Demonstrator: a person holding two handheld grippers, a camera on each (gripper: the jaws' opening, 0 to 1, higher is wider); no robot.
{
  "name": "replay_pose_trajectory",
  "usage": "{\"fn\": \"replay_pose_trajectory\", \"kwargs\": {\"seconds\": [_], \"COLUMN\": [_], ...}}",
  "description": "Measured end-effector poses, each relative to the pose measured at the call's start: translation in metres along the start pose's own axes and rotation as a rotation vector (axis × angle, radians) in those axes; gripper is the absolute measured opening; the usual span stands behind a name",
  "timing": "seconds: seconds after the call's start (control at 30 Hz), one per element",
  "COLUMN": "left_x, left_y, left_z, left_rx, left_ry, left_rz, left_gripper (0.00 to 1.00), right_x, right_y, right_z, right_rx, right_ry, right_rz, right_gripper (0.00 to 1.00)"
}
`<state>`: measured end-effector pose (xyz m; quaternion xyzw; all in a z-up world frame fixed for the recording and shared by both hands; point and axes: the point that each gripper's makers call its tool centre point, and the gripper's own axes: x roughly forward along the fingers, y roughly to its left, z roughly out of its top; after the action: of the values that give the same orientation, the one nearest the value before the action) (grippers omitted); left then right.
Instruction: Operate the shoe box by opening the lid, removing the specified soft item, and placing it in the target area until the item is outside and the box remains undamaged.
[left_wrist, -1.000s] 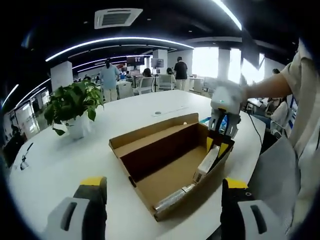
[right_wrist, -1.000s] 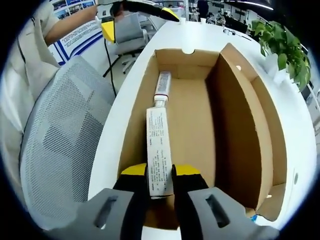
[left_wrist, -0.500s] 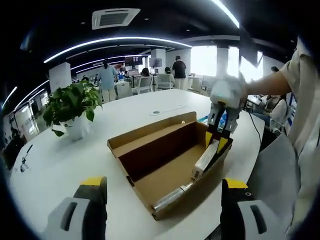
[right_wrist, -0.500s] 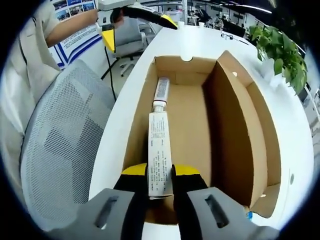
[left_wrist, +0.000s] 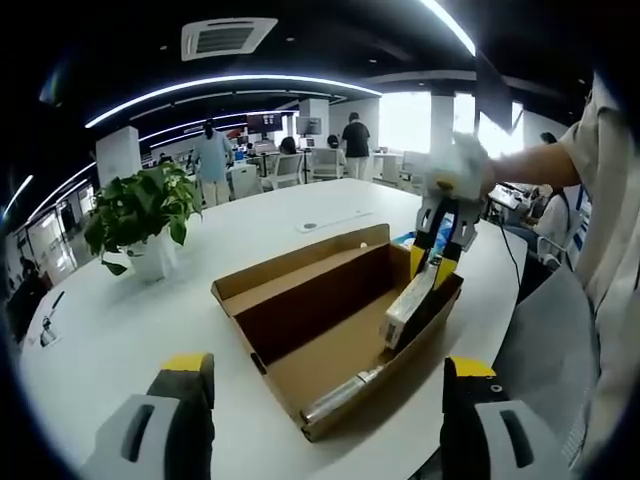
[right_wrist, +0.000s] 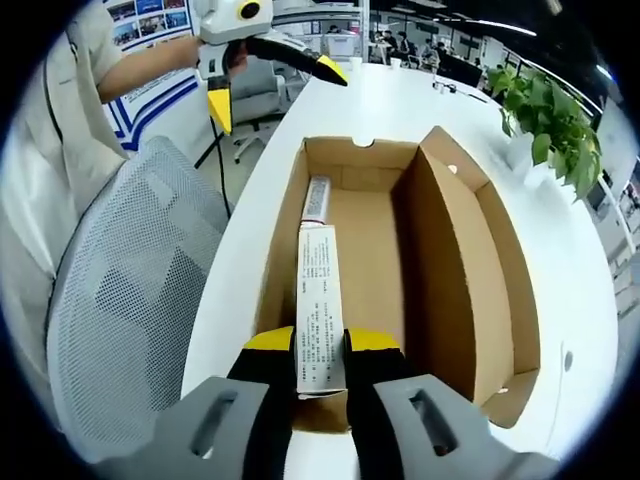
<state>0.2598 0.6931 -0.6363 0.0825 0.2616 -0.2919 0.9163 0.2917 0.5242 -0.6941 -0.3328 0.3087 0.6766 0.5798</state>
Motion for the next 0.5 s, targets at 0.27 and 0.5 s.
{"fn": "replay_pose_trajectory", "kwargs": {"seconds": [0.27,0.5], "left_x": [0.002,0.005], "left_y": [0.001,-0.001], "left_z": [-0.002,0.001], "left_rx": [-0.005,-0.003], "left_ry": [0.005,0.001], "left_rz": [0.005,-0.003], "left_gripper": [0.98,0.99], "right_x": [-0.021,-0.043], "right_y": [-0.007,-0.01], "right_z": [0.013,0.02], "right_rx": [-0.015,-0.03], "right_ry": [-0.036,-0.058], "right_rz": [-0.044,-0.064], "right_gripper": [0.15,0.15]}}
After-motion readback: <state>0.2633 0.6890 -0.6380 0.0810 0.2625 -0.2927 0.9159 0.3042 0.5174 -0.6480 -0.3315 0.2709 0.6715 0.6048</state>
